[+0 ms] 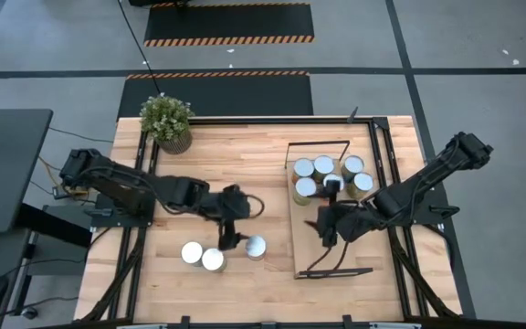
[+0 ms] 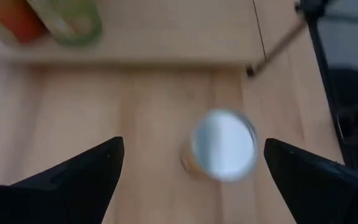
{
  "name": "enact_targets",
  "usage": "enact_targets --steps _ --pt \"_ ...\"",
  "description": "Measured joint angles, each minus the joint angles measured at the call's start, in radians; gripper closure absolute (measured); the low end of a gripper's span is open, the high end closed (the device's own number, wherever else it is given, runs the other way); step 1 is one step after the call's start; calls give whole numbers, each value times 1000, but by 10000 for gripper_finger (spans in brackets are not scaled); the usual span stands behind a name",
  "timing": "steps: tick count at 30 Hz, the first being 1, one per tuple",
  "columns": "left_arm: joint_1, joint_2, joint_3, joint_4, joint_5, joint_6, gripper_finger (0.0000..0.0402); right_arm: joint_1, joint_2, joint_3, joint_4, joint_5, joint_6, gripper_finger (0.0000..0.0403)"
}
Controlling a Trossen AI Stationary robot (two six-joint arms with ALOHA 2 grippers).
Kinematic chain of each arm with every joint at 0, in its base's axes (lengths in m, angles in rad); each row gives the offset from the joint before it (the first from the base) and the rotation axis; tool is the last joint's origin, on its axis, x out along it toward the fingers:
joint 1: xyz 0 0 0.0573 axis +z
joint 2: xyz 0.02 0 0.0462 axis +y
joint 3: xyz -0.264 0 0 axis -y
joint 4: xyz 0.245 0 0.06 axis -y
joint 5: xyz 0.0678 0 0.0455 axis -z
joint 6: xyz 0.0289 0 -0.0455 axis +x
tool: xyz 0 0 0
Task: Pick and place cans onto a shelf
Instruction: Put the canned orange on the shelf
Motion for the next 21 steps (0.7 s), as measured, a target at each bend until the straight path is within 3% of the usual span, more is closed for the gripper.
enact_targets --steps 5,9,16,21 --pt "-46 2 -7 -108 5 -66 8 -31 7 0 187 -156 -112 51" --pt "-76 2 -7 -134 2 -106 8 -66 7 0 234 -246 -154 51" --pt "-109 23 -7 -133 -30 -124 8 -109 -30 56 -81 -126 -20 51" --pt "-87 23 -7 -131 -47 -106 8 -142 -56 161 -286 -120 63 51"
